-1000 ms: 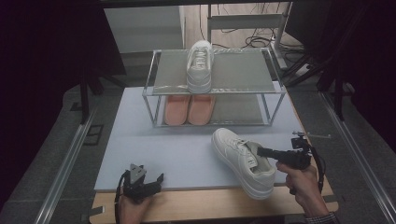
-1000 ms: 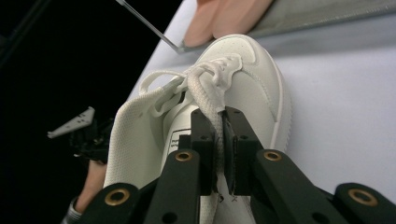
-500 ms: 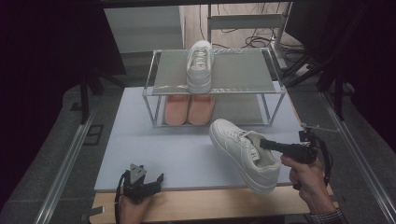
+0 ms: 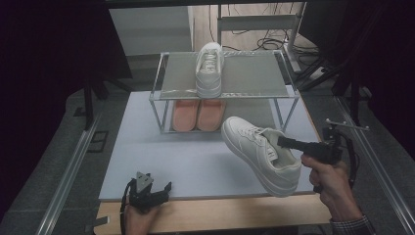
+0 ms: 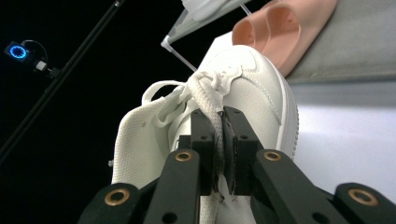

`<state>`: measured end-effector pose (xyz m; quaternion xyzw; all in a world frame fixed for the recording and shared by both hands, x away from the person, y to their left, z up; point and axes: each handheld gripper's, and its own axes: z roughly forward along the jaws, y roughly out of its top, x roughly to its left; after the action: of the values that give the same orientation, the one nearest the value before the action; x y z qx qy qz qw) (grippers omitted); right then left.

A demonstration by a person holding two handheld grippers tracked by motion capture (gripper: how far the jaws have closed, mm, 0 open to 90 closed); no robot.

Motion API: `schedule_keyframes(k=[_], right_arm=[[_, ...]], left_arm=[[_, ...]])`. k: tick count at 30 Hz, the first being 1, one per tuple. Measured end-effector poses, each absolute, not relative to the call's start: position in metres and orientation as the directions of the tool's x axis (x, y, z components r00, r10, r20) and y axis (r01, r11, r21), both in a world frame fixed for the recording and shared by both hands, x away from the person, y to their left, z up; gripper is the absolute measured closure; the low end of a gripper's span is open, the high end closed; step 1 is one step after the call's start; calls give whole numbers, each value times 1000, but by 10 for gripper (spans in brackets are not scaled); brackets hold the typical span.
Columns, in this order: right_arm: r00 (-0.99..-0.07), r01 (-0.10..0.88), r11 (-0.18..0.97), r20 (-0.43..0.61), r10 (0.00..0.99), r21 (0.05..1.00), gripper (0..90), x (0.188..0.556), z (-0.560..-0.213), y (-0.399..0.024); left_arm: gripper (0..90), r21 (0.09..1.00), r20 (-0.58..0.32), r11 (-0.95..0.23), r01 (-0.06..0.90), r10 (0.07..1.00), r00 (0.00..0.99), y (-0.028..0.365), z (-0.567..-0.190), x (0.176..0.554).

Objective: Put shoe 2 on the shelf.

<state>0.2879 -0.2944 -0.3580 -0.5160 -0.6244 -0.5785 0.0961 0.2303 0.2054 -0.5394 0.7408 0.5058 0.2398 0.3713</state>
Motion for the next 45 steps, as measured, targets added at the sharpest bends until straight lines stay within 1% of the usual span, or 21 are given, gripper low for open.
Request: schedule_keyframes(k=[19, 23, 32, 37, 45], right_arm=[[-435, 728, -266, 726, 533, 632, 845, 300, -316, -301], [-437, 716, -283, 726, 531, 638, 845, 306, -307, -301], [-421, 670, -333, 710, 565, 663, 845, 326, -283, -300], [-398, 647, -357, 699, 594, 673, 846, 341, -278, -296], [-358, 616, -382, 678, 642, 688, 846, 368, -284, -287]], left_arm=[[132, 792, -20, -214, 572, 927, 374, 206, -539, 230], [132, 792, -20, -214, 572, 927, 374, 206, -539, 230], [132, 792, -20, -214, 572, 927, 374, 206, -539, 230], [132, 792, -20, -214, 572, 927, 374, 206, -539, 230], [132, 793, -21, -212, 572, 927, 374, 206, -540, 230]])
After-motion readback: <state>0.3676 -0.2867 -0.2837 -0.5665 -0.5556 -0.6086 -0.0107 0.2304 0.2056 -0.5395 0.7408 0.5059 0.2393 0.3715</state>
